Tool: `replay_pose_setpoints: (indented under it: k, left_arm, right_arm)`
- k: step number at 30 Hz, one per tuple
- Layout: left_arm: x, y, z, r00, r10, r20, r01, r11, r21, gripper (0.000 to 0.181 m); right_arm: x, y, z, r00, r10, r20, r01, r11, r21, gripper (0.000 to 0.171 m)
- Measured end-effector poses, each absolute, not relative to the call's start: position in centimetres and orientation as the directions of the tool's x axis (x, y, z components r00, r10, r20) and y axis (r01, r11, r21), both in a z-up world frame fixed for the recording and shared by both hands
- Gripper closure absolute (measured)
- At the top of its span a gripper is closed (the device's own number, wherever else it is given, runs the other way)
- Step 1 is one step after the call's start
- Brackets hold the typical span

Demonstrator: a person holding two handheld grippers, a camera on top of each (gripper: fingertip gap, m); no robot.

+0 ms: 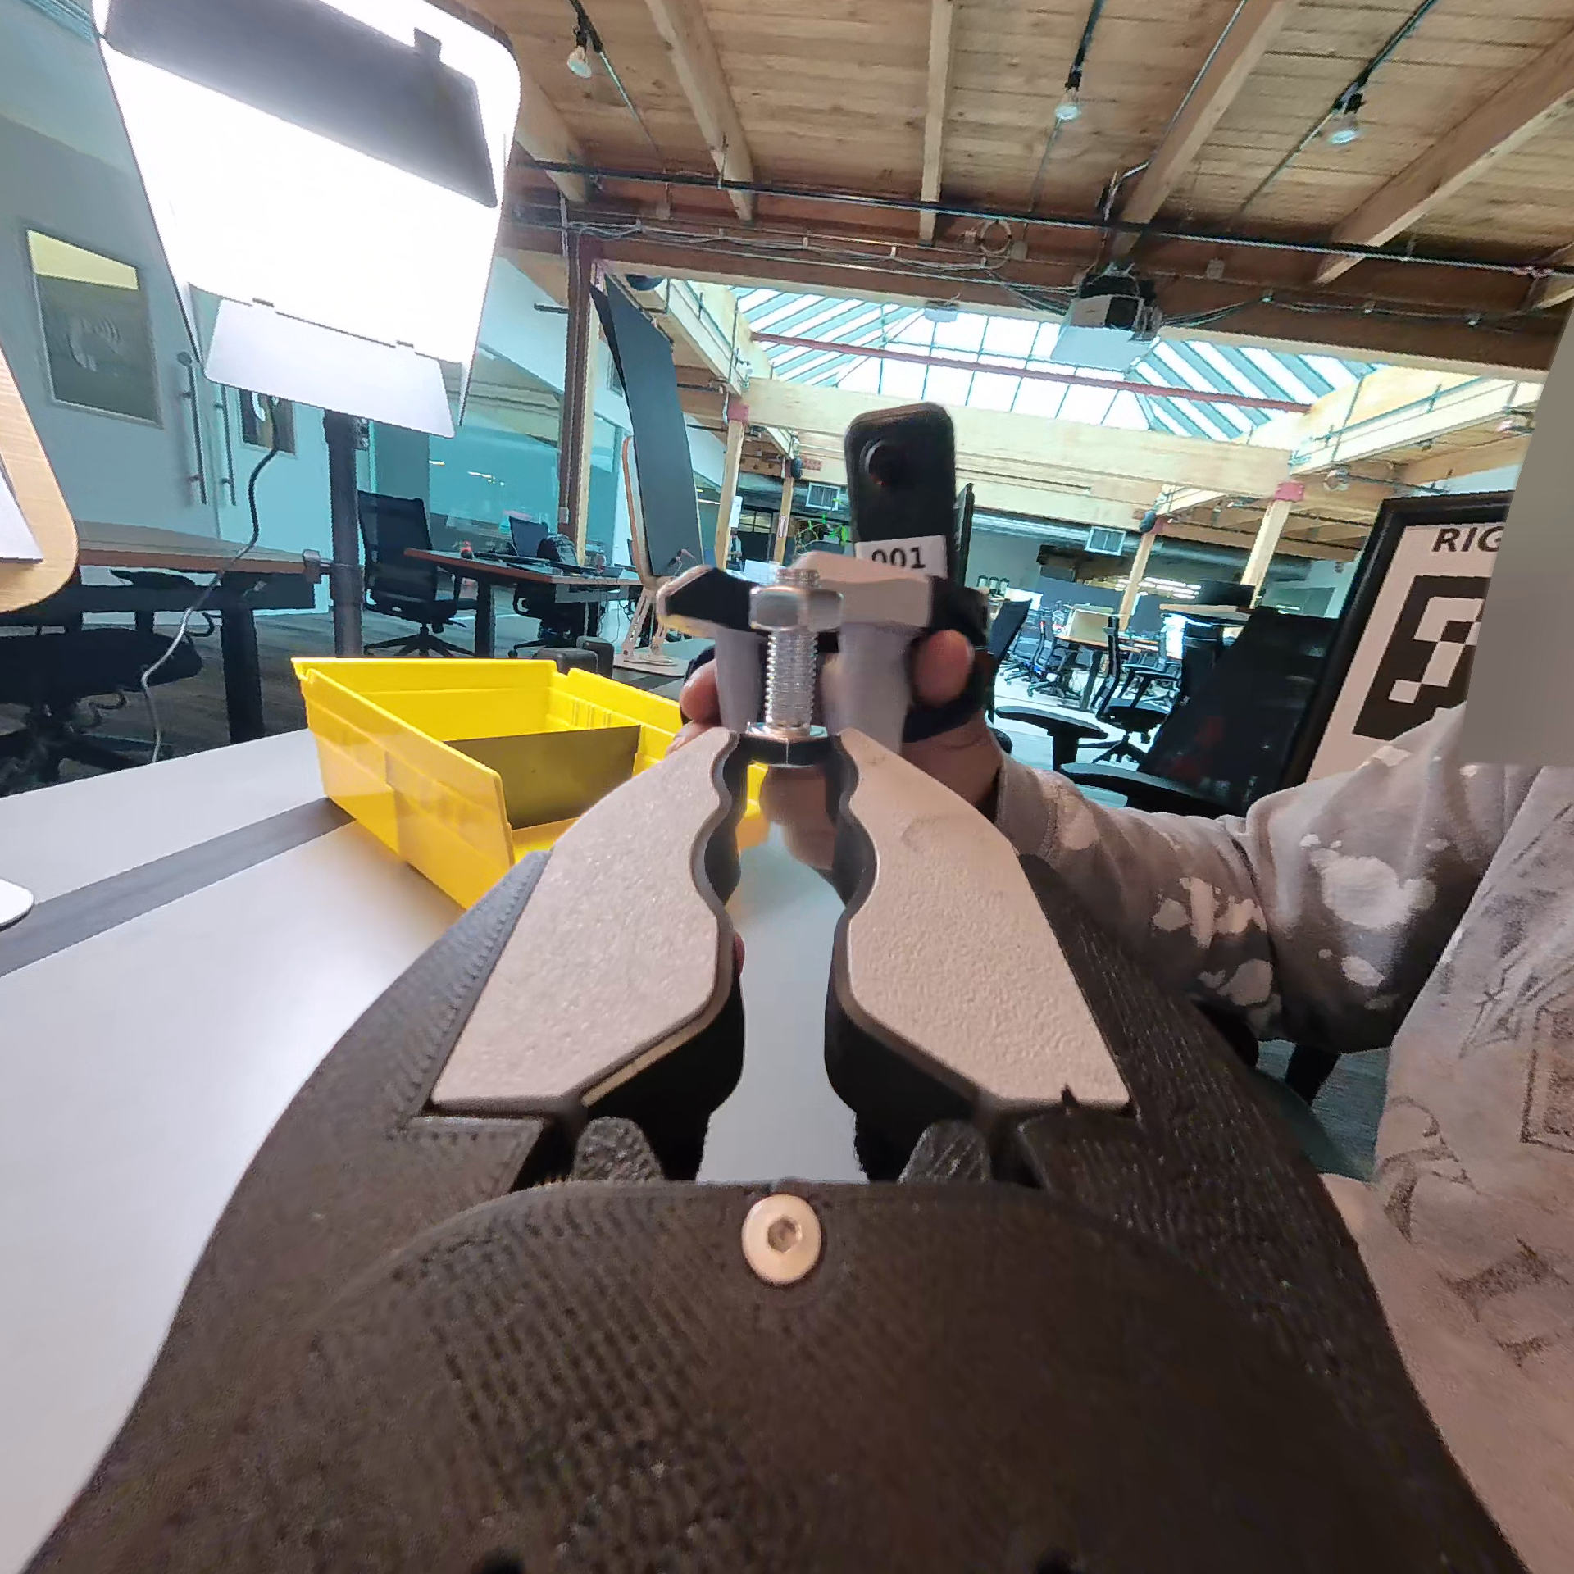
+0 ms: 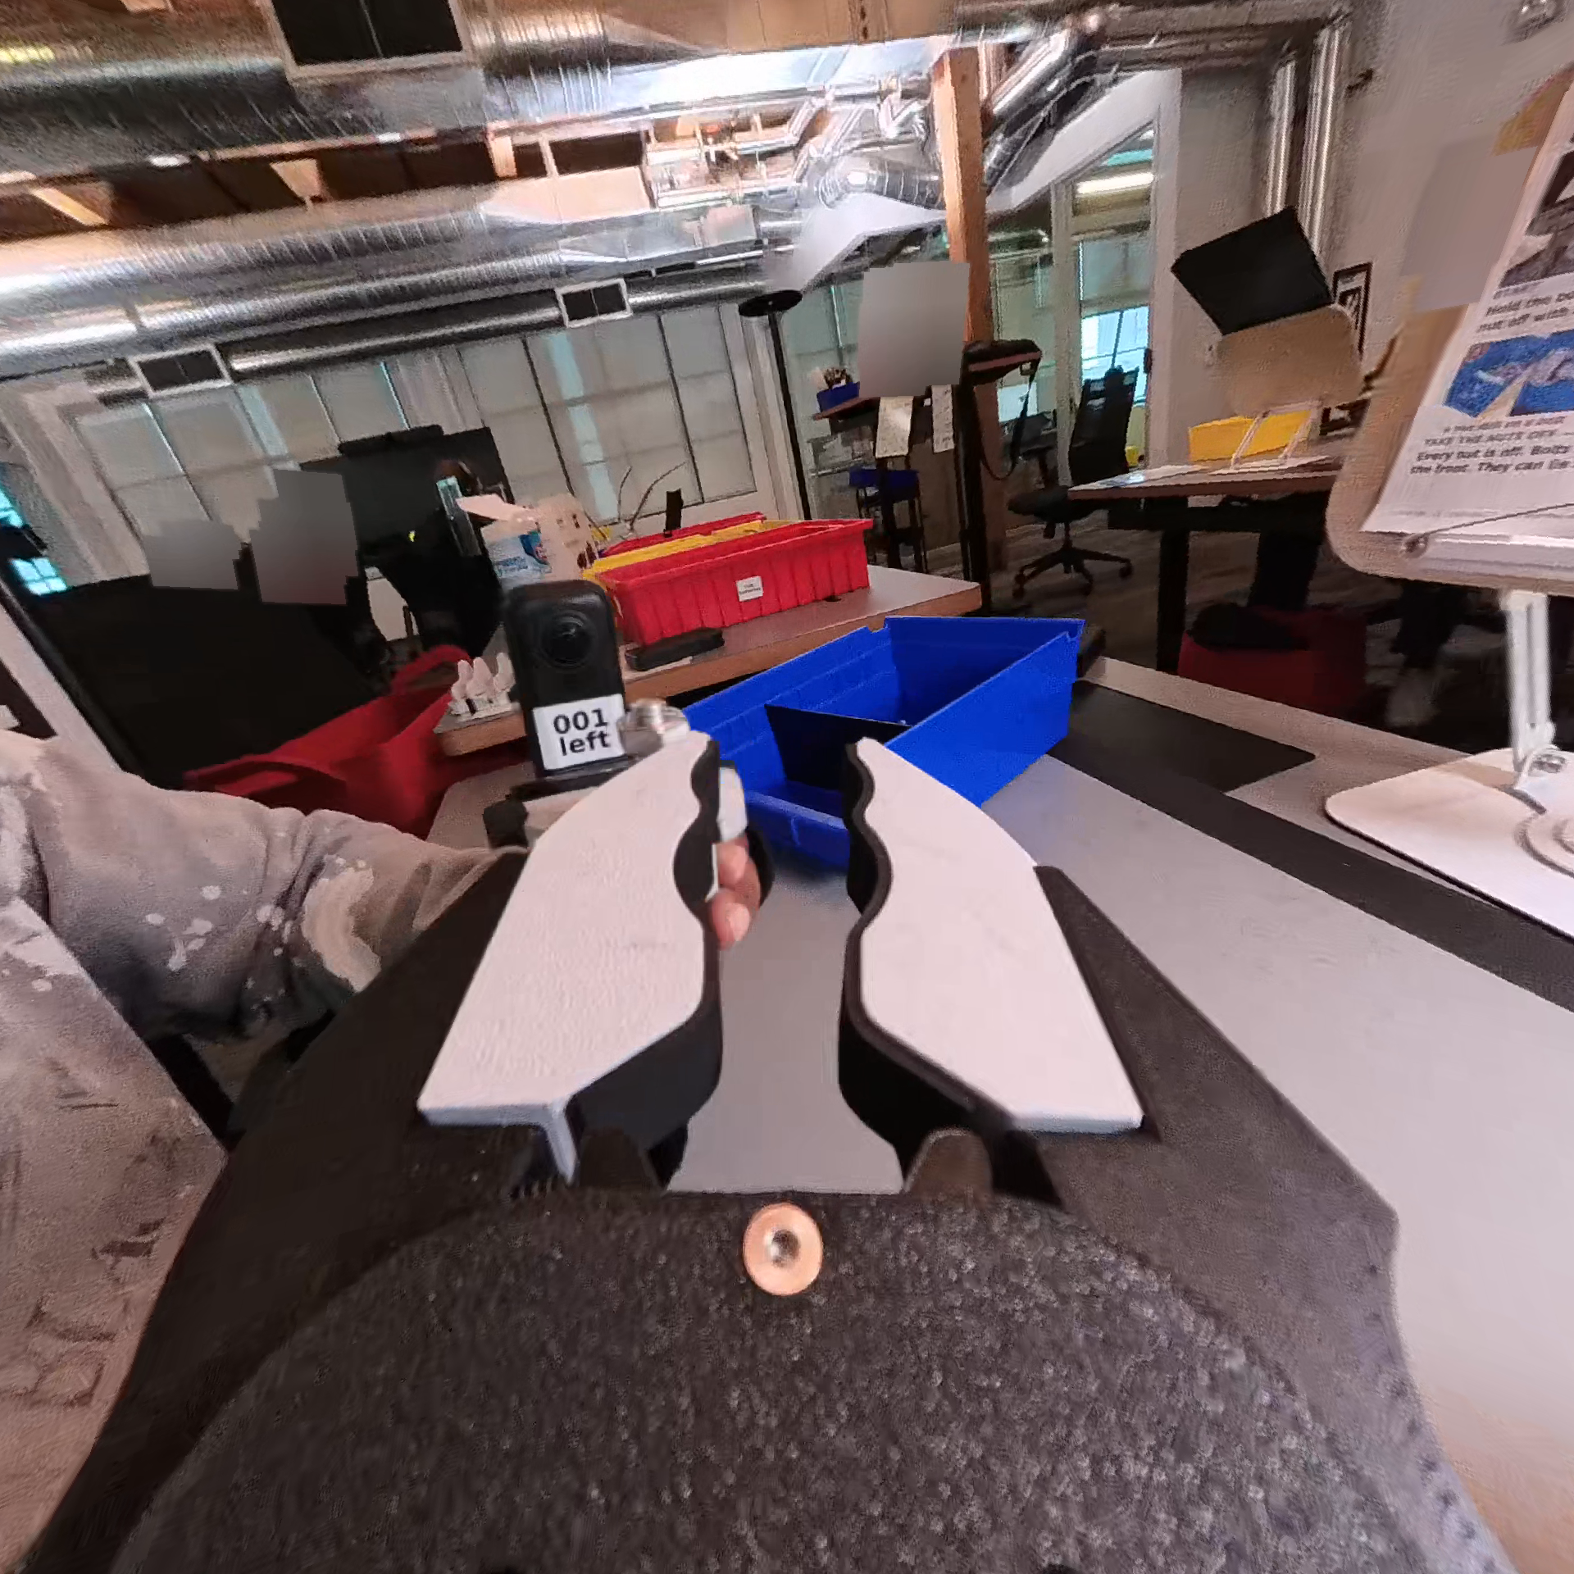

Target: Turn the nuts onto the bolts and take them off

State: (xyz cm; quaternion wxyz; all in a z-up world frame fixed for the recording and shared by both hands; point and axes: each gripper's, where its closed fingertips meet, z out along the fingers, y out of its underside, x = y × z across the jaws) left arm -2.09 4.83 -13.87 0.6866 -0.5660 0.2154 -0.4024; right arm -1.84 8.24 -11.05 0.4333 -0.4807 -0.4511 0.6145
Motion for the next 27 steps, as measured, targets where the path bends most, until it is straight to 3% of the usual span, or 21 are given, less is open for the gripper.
replay_pose_setpoints:
  k: [6, 7, 8, 9, 16, 20, 21, 23, 27]
  left_arm:
    - [-1.6, 4.7, -14.1, 0.586, -0.796, 0.148, 0.290, 0.035, -0.956, 0.163]
    - [-1.8, 4.7, -14.0, 0.583, -0.797, 0.155, 0.303, 0.036, -0.952, 0.163]
    - [-1.9, 4.5, -13.7, 0.570, -0.807, 0.154, 0.317, 0.044, -0.947, 0.163]
    - [-2.1, 4.6, -13.6, 0.576, -0.803, 0.150, 0.315, 0.049, -0.948, 0.163]
    - [-1.7, 4.7, -14.1, 0.583, -0.800, 0.142, 0.291, 0.043, -0.956, 0.163]
    - [-2.0, 4.7, -13.8, 0.576, -0.802, 0.159, 0.314, 0.038, -0.949, 0.163]
    - [-2.2, 4.4, -13.5, 0.566, -0.810, 0.154, 0.329, 0.050, -0.943, 0.163]
    - [-2.2, 4.3, -13.2, 0.568, -0.811, 0.140, 0.324, 0.065, -0.944, 0.163]
    - [-2.0, 4.5, -13.6, 0.570, -0.808, 0.149, 0.322, 0.052, -0.945, 0.163]
  right_arm:
    - [-3.1, 5.6, -11.5, -0.226, 0.961, -0.161, -0.059, -0.178, -0.982, 0.131]
    - [-3.0, 6.0, -11.5, -0.225, 0.958, -0.177, -0.062, -0.195, -0.979, 0.132]
    - [-2.7, 6.9, -11.4, -0.197, 0.958, -0.209, -0.072, -0.226, -0.971, 0.148]
    - [-2.3, 7.8, -11.1, -0.175, 0.960, -0.220, -0.105, -0.240, -0.965, 0.149]
    - [-2.9, 5.2, -11.0, -0.254, 0.952, -0.170, -0.074, -0.195, -0.978, 0.133]
    - [-2.9, 6.1, -11.3, -0.246, 0.948, -0.201, -0.074, -0.226, -0.971, 0.135]
    - [-2.7, 6.9, -11.2, -0.211, 0.952, -0.222, -0.092, -0.245, -0.965, 0.147]
    - [-2.1, 8.2, -10.7, -0.174, 0.959, -0.225, -0.141, -0.251, -0.958, 0.153]
    - [-2.4, 6.1, -10.5, -0.245, 0.952, -0.183, -0.118, -0.216, -0.969, 0.141]
